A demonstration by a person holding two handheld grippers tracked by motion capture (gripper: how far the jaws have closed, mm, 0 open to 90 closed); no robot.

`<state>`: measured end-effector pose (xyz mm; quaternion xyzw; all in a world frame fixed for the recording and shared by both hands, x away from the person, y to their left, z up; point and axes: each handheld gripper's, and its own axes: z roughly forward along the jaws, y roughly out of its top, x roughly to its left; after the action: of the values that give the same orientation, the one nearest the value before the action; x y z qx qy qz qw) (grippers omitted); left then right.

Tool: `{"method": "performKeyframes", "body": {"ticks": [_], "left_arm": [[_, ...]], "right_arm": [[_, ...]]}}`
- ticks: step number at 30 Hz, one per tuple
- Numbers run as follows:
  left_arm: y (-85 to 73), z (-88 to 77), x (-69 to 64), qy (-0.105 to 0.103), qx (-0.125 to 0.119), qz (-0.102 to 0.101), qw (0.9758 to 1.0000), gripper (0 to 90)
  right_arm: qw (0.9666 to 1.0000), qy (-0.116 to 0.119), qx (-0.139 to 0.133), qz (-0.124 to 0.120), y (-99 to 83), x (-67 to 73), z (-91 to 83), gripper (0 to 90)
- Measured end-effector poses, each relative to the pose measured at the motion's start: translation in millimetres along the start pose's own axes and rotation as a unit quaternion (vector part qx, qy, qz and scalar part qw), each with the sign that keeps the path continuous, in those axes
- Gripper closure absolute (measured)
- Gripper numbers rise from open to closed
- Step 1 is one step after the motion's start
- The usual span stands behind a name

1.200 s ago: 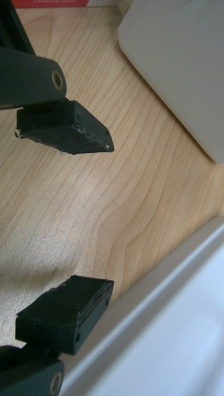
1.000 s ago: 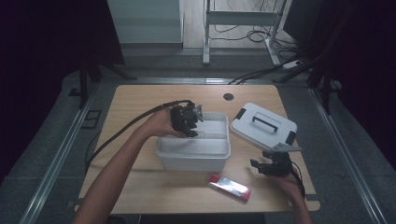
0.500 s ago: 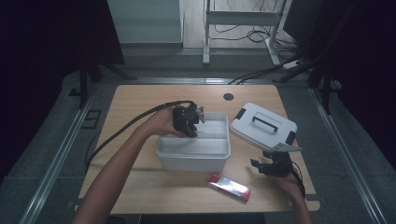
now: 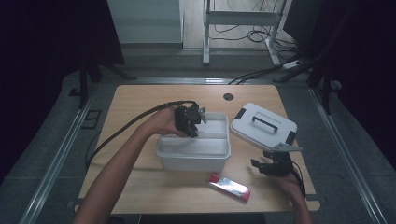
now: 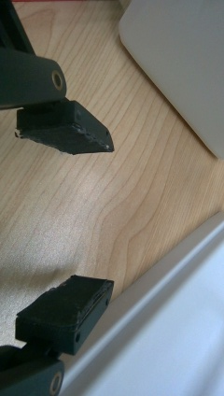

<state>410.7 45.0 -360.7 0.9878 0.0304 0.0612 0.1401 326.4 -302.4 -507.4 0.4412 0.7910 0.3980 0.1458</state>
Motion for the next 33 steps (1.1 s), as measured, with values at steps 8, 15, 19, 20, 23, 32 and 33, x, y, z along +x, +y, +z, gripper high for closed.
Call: {"method": "performKeyframes", "body": {"ticks": [8,15,19,20,23,32,33], "left_arm": [[0.5,3.0,1.5,-0.006,0.005,0.0,1.0,77.7],[0.7,5.7,1.7,-0.008,0.004,-0.005,0.9999,81.2],[0.7,5.7,3.3,-0.008,0.008,-0.002,0.9999,82.7],[0.8,6.0,3.3,-0.008,0.008,-0.002,0.9999,82.7],[0.9,6.5,3.7,-0.009,0.009,-0.003,0.9999,83.5],[1.4,9.3,3.5,-0.013,0.009,-0.009,0.9998,82.8],[1.5,9.8,3.4,-0.013,0.009,-0.009,0.9998,82.7]], "right_arm": [[1.0,-0.001,0.001,-0.001,-0.3,-0.4,0.2,27.6],[1.0,-0.002,0.001,0.0,-0.8,-1.0,0.2,27.6],[1.0,-0.002,0.001,0.0,-1.0,-1.3,0.1,27.6],[1.0,-0.003,0.001,0.0,-1.0,-1.4,0.0,27.6],[1.0,-0.003,0.001,0.001,-1.1,-1.7,0.0,27.6],[1.0,-0.004,0.001,0.0,-1.3,-2.0,0.2,27.6],[1.0,-0.004,0.0,0.001,-1.3,-1.9,0.2,27.6]]}}
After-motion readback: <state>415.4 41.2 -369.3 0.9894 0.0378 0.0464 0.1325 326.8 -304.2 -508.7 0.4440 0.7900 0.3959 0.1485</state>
